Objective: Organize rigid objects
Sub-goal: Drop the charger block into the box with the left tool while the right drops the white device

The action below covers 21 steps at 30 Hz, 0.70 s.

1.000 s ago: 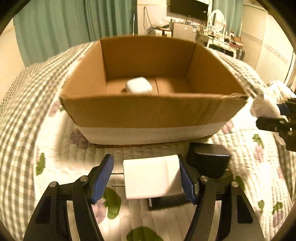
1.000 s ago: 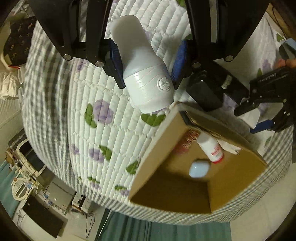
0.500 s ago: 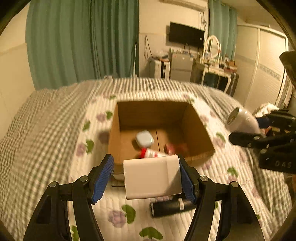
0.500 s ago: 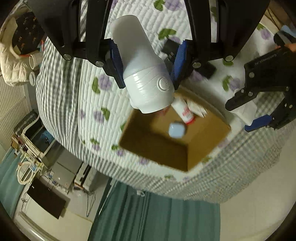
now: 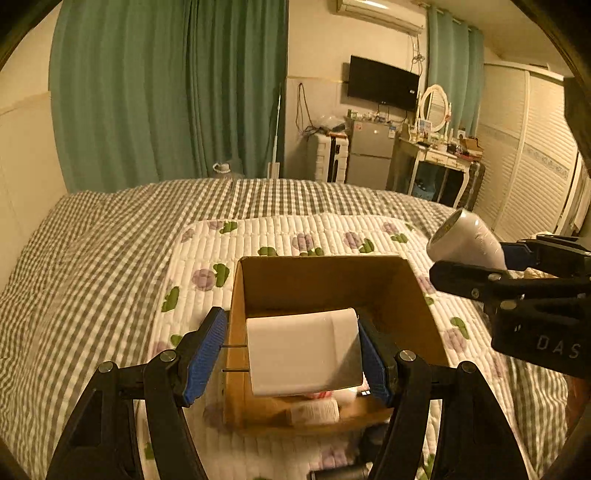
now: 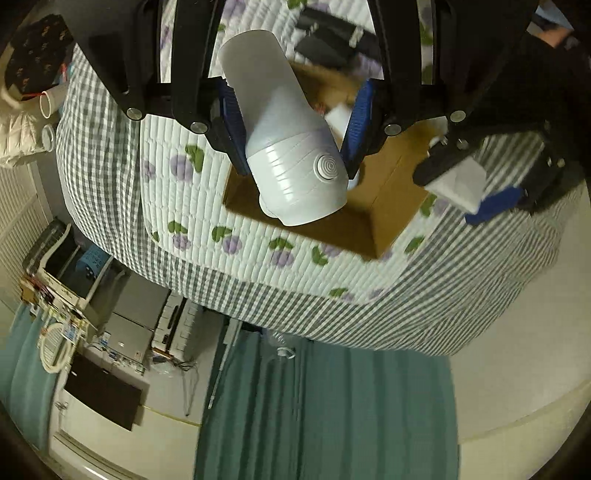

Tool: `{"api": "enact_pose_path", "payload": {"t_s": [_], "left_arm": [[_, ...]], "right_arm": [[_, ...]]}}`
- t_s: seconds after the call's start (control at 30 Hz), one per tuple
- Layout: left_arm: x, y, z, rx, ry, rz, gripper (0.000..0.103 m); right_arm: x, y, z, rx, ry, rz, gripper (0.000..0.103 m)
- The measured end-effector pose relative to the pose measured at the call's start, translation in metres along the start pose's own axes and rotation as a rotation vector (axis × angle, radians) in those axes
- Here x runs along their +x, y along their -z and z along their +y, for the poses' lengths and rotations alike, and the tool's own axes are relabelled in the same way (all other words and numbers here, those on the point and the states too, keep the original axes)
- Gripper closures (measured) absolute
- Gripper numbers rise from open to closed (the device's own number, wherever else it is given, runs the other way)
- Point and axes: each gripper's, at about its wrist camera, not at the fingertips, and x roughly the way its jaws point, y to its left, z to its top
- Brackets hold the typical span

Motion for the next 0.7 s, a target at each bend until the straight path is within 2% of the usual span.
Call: {"api": "enact_pose_path", "payload": {"t_s": [0.33,0.53,0.6,0.7], "left_arm": [[0.075,0.001,-0.004,0.018,-0.014,0.082,0.034],[0.093,0.009,-0.015,0.060,0.035,0.102,0.034],[0.094,0.013,-0.018,0.070,0.063,0.105,0.032],[0.094,0.015,-0.021,0.072,0.047,0.104,0.025]], "right_arm": [[0.072,-0.017,-0.020,0.098,-0.003,0.044,0.054],[0.102,-0.015,-0.024,0.097,-0.023,0.067,0.054],[0.107,-0.014,-0.025,0.095,-0.026,0.070,0.054],[0.113,-0.014,-0.026,0.106,-0.033,0.068,0.054]]}}
